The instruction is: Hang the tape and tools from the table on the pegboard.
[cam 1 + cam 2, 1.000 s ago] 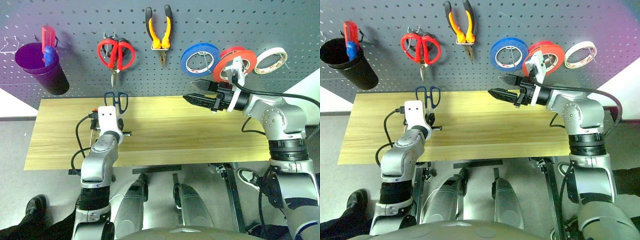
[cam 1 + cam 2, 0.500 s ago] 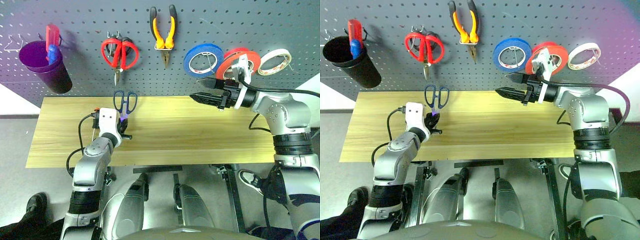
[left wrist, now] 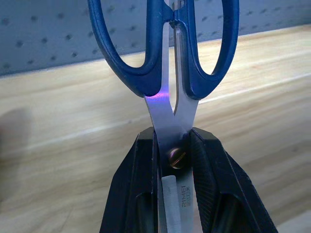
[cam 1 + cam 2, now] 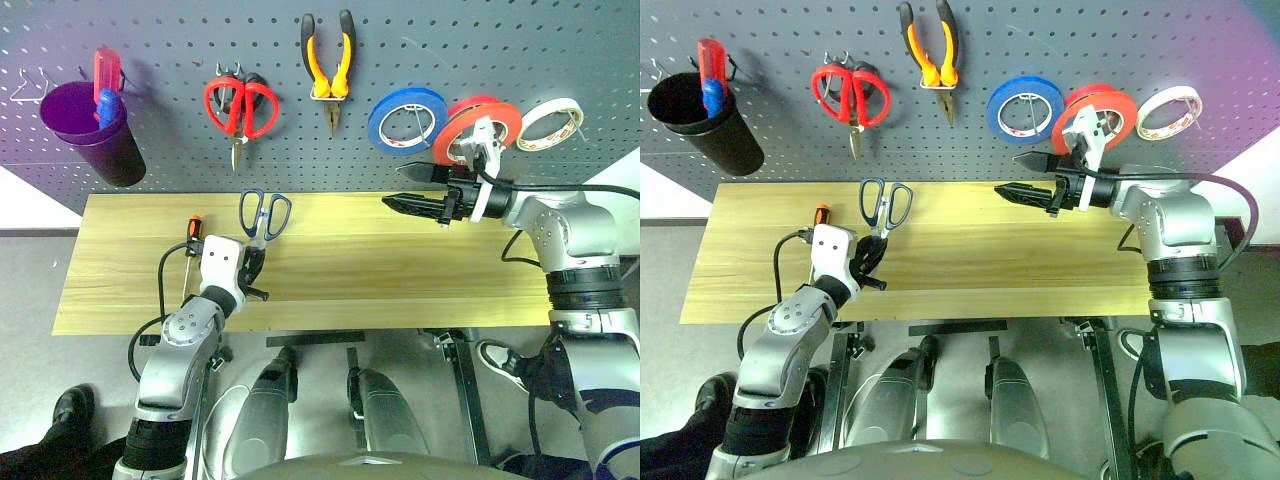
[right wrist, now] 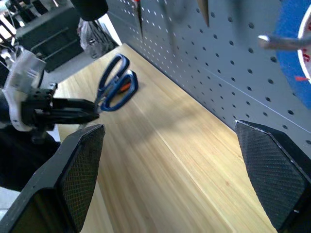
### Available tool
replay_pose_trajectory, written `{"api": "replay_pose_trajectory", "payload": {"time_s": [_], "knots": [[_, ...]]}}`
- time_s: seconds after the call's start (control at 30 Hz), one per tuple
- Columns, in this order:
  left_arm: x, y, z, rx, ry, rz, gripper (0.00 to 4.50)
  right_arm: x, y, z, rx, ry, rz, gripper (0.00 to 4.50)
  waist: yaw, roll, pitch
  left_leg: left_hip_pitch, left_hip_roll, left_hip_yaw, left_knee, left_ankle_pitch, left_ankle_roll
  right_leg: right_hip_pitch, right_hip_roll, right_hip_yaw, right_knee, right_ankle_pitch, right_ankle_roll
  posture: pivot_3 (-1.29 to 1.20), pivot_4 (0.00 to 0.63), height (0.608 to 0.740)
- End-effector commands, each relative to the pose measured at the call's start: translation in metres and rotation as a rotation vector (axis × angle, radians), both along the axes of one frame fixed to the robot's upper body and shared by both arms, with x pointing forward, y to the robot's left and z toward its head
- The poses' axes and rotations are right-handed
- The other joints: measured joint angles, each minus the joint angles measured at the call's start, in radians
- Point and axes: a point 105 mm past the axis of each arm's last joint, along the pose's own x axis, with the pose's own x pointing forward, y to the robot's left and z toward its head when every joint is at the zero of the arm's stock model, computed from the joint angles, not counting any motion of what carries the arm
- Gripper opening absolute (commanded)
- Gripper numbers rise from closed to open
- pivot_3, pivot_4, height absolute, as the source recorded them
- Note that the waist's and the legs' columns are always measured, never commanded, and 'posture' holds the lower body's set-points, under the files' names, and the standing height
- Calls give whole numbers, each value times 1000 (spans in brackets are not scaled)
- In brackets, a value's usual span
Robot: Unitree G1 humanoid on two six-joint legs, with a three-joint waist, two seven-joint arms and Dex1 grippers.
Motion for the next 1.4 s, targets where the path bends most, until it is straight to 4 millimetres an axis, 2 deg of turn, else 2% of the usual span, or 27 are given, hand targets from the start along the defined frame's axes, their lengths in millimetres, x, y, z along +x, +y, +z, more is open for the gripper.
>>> {"api": "replay_pose_trajectory", "payload": {"time_s": [0.03, 0.17, 0.43, 0.6, 1.0, 1.4], "knots": [[-5, -4, 29, 17, -134, -55, 628, -4, -9, 8, -9, -37, 4, 4500, 0, 0, 0, 0, 0, 0, 0, 0, 0, 0, 0, 0, 0, 0, 0, 11, 284, 740], [-12, -11, 44, 42, -235, -129, 628, -5, -14, 4, -30, -34, -7, 4500, 0, 0, -1, 0, 0, 0, 0, 0, -1, 0, 0, 0, 0, 0, 0, 0, 274, 740], [-21, -18, 53, 83, -322, -205, 628, -3, -25, 2, -50, -31, -29, 4500, -2, 1, -2, 0, 0, 0, 1, 1, -1, 0, 0, 0, 1, 0, 0, -5, 262, 740], [-25, -12, 70, 149, -442, -168, 628, 0, -26, 2, -59, -38, -35, 4500, -2, 1, -3, 0, 0, 0, 2, 1, -1, 0, 0, -1, 2, 0, 0, 0, 262, 740], [-22, 1, 90, 149, -537, -92, 628, 4, -26, -1, -68, -42, -43, 4500, -2, 2, -3, 0, 0, 0, 10, 1, -1, 2, 1, -1, 8, 0, 0, 8, 254, 740], [-18, 15, 102, 167, -583, -33, 628, -19, -19, -7, -72, 7, 124, 4500, -1, 2, -5, 1, 0, 0, 16, 1, -1, 1, 1, -1, 15, 0, 0, 14, 250, 740]]}}
